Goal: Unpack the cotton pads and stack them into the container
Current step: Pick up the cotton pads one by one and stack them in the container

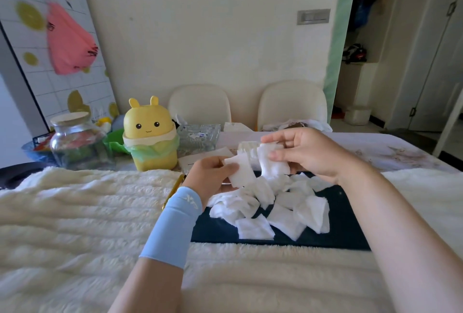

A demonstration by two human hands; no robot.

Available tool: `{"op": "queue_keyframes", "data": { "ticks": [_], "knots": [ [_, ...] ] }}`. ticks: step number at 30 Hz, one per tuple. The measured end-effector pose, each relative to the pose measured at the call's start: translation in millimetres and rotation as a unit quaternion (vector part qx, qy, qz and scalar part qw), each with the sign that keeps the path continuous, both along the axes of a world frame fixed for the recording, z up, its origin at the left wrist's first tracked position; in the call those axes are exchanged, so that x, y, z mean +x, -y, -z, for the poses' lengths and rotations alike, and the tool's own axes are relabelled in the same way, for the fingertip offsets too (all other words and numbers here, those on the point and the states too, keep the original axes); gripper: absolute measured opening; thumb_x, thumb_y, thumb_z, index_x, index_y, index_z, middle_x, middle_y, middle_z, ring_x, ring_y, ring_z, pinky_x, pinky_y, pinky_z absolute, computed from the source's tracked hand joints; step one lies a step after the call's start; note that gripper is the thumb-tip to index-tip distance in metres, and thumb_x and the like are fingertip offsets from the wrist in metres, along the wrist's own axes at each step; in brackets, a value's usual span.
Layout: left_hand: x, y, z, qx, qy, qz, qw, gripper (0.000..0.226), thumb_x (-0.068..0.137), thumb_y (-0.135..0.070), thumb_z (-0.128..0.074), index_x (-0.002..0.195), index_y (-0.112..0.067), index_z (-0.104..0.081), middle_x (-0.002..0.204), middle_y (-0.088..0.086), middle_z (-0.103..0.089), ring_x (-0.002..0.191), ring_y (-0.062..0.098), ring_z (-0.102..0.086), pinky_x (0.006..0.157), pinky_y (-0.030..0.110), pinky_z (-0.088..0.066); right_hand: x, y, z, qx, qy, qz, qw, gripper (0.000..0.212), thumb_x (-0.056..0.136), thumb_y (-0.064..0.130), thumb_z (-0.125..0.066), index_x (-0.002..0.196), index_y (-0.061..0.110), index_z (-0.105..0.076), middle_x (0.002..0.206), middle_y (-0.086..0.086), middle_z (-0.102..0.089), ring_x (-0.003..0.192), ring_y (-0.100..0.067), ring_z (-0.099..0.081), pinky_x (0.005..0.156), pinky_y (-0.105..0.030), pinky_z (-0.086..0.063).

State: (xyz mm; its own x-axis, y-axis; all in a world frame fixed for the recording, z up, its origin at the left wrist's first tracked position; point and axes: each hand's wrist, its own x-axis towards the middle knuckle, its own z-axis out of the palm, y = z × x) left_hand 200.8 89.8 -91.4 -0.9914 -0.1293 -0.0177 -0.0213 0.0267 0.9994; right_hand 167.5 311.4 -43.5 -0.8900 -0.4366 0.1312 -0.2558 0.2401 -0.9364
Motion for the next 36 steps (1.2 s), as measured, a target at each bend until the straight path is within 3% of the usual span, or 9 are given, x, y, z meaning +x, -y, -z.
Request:
{"op": "queue_keyframes", "data": {
  "ticks": [4, 9, 13, 16, 21, 23, 25, 29, 36],
  "knots": [
    [3, -7, -1, 0.020, 0.004, 0.025, 0.999, 0.012, 0.092, -0.009, -0.067, 0.098, 0.000, -0.072, 0.098, 0.019, -0.075, 0.091, 0.031, -0.074, 0.078, 0.037, -0.061, 0, 20, 7, 0.018, -0.038, 0.028, 0.999, 0.035, 0.080, 0.009, -0.083, 0.108, 0.027, -0.073, 0.093, -0.014, -0.069, 0.063, -0.012, -0.054, 0.045, -0.020, -0.040],
    [7, -10, -5, 0.049, 0.019, 0.045, 0.998, 0.019, 0.097, -0.012, -0.060, 0.104, 0.001, -0.072, 0.096, 0.020, -0.075, 0.084, 0.030, -0.074, 0.072, 0.033, -0.061, 2, 30, 14, 0.064, -0.095, 0.060, 0.992, 0.032, 0.076, 0.014, -0.087, 0.101, 0.028, -0.073, 0.078, 0.002, -0.065, 0.051, -0.002, -0.052, 0.053, -0.013, -0.043],
    [8, -10, -6, 0.078, 0.029, 0.033, 0.996, 0.017, 0.097, -0.011, -0.059, 0.100, 0.000, -0.071, 0.093, 0.022, -0.075, 0.074, 0.026, -0.074, 0.062, 0.029, -0.060, 2, 31, 11, 0.058, -0.106, 0.074, 0.990, 0.032, 0.075, 0.012, -0.087, 0.099, 0.027, -0.073, 0.077, 0.004, -0.068, 0.050, -0.001, -0.055, 0.054, -0.014, -0.044],
    [8, -10, -6, 0.079, 0.029, 0.051, 0.995, 0.022, 0.098, -0.013, -0.060, 0.107, 0.002, -0.071, 0.098, 0.023, -0.074, 0.082, 0.029, -0.074, 0.067, 0.029, -0.060, 4, 36, 12, 0.038, -0.094, 0.069, 0.993, 0.029, 0.075, 0.014, -0.088, 0.094, 0.028, -0.072, 0.077, 0.003, -0.066, 0.050, 0.002, -0.053, 0.049, -0.012, -0.042],
    [7, -10, -7, 0.107, 0.034, 0.073, 0.991, 0.033, 0.100, -0.025, -0.057, 0.110, 0.004, -0.069, 0.100, 0.024, -0.074, 0.087, 0.030, -0.073, 0.072, 0.036, -0.062, 5, 42, 19, 0.103, -0.123, 0.116, 0.980, 0.031, 0.070, 0.028, -0.091, 0.095, 0.031, -0.072, 0.088, 0.010, -0.066, 0.064, 0.002, -0.059, 0.061, -0.016, -0.048],
    [8, -9, -8, 0.094, 0.024, 0.092, 0.991, 0.039, 0.092, -0.033, -0.067, 0.108, 0.002, -0.071, 0.101, 0.021, -0.074, 0.090, 0.030, -0.073, 0.080, 0.038, -0.061, 6, 40, 17, 0.113, -0.112, 0.111, 0.981, 0.038, 0.073, 0.034, -0.088, 0.106, 0.029, -0.069, 0.097, 0.009, -0.065, 0.075, -0.003, -0.063, 0.069, -0.021, -0.053],
    [10, -7, -8, 0.064, 0.000, 0.118, 0.991, 0.030, 0.085, -0.019, -0.074, 0.108, 0.000, -0.072, 0.104, 0.018, -0.075, 0.095, 0.028, -0.073, 0.083, 0.034, -0.060, 5, 38, 15, 0.115, -0.073, 0.091, 0.987, 0.040, 0.079, 0.038, -0.083, 0.115, 0.028, -0.068, 0.098, 0.010, -0.064, 0.076, -0.003, -0.062, 0.062, -0.016, -0.048],
    [11, -3, -7, 0.050, -0.010, 0.100, 0.994, 0.021, 0.084, 0.007, -0.069, 0.103, -0.003, -0.071, 0.099, 0.015, -0.076, 0.087, 0.025, -0.074, 0.075, 0.029, -0.061, 3, 31, 16, 0.058, 0.016, 0.057, 0.997, 0.020, 0.083, 0.026, -0.081, 0.103, 0.026, -0.074, 0.091, 0.004, -0.073, 0.079, -0.010, -0.064, 0.062, -0.025, -0.046],
    [9, -3, -7, 0.106, 0.006, 0.085, 0.991, 0.019, 0.093, -0.012, -0.064, 0.108, -0.002, -0.070, 0.105, 0.019, -0.074, 0.096, 0.030, -0.073, 0.077, 0.034, -0.062, 3, 29, 15, -0.032, 0.072, 0.035, 0.996, 0.021, 0.082, 0.017, -0.081, 0.101, 0.013, -0.075, 0.087, -0.003, -0.076, 0.074, -0.014, -0.068, 0.062, -0.026, -0.051]
  ]
}}
